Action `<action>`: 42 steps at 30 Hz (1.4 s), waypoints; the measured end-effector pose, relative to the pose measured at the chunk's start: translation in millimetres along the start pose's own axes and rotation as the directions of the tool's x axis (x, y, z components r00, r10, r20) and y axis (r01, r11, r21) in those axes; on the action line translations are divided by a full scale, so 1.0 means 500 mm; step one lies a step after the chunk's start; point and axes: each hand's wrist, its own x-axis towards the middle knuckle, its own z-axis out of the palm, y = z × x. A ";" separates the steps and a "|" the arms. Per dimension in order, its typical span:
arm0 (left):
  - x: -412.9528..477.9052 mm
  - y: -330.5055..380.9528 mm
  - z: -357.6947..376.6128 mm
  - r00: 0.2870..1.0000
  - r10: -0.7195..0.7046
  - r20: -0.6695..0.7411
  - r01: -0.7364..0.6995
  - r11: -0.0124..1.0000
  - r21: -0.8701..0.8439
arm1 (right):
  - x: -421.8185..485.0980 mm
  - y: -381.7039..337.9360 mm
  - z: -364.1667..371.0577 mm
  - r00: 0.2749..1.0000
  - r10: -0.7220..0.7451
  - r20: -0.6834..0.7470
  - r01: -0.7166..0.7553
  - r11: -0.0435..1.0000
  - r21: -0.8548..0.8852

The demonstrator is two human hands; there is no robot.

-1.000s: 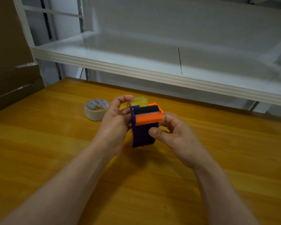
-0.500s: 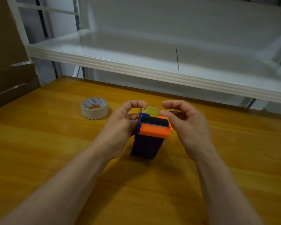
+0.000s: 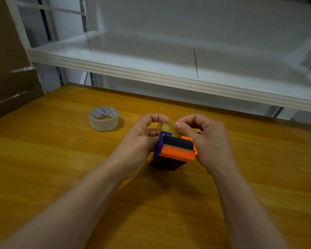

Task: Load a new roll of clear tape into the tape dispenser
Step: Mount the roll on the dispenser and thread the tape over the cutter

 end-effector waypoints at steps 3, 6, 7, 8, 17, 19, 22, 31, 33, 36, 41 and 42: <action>0.002 -0.009 0.002 0.999 -0.032 -0.003 0.032 0.999 0.024 | 0.000 0.000 0.001 1.000 0.019 -0.006 -0.019 1.000 -0.014; 0.005 -0.016 0.003 0.998 -0.061 0.026 0.060 0.997 0.047 | 0.000 -0.001 0.000 1.000 0.028 -0.013 -0.028 0.999 -0.023; 0.005 -0.016 0.003 0.997 -0.072 0.040 0.070 0.996 0.053 | 0.001 -0.002 -0.001 1.000 0.020 -0.017 -0.021 0.999 -0.035; 0.006 -0.017 0.002 0.995 -0.082 0.051 0.078 0.995 0.063 | 0.001 -0.003 -0.002 1.000 0.009 -0.018 -0.010 0.999 -0.053; 0.007 -0.009 -0.006 0.997 -0.044 0.056 0.033 0.984 0.176 | 0.001 -0.005 -0.007 1.000 0.008 0.024 -0.007 1.000 -0.007; 0.007 -0.010 -0.006 0.998 -0.029 0.050 0.017 0.976 0.216 | 0.001 -0.006 -0.011 0.998 0.044 0.038 -0.046 0.997 0.064; 0.007 -0.010 -0.008 0.999 -0.017 0.042 0.006 0.968 0.250 | 0.000 -0.008 -0.014 0.996 0.077 0.049 -0.084 0.983 0.166; 0.006 -0.007 -0.007 0.999 -0.037 0.016 0.036 0.995 0.092 | -0.009 -0.026 -0.012 0.998 0.045 0.031 -0.053 0.953 0.300; 0.007 -0.010 0.000 0.998 -0.055 0.005 0.055 0.997 0.047 | -0.010 -0.029 -0.013 0.998 0.063 0.024 -0.067 0.954 0.291; 0.007 -0.014 0.006 0.996 -0.093 -0.016 0.093 0.995 0.034 | -0.009 -0.031 -0.009 0.995 0.103 -0.010 -0.097 0.961 0.261; 0.003 -0.013 0.016 0.989 -0.145 0.000 0.145 0.989 0.026 | -0.007 -0.030 -0.004 0.983 0.171 -0.066 -0.148 0.954 0.261; 0.003 -0.014 0.016 0.987 -0.158 0.012 0.158 0.987 0.000 | -0.007 -0.029 -0.003 0.981 0.183 -0.071 -0.158 0.949 0.273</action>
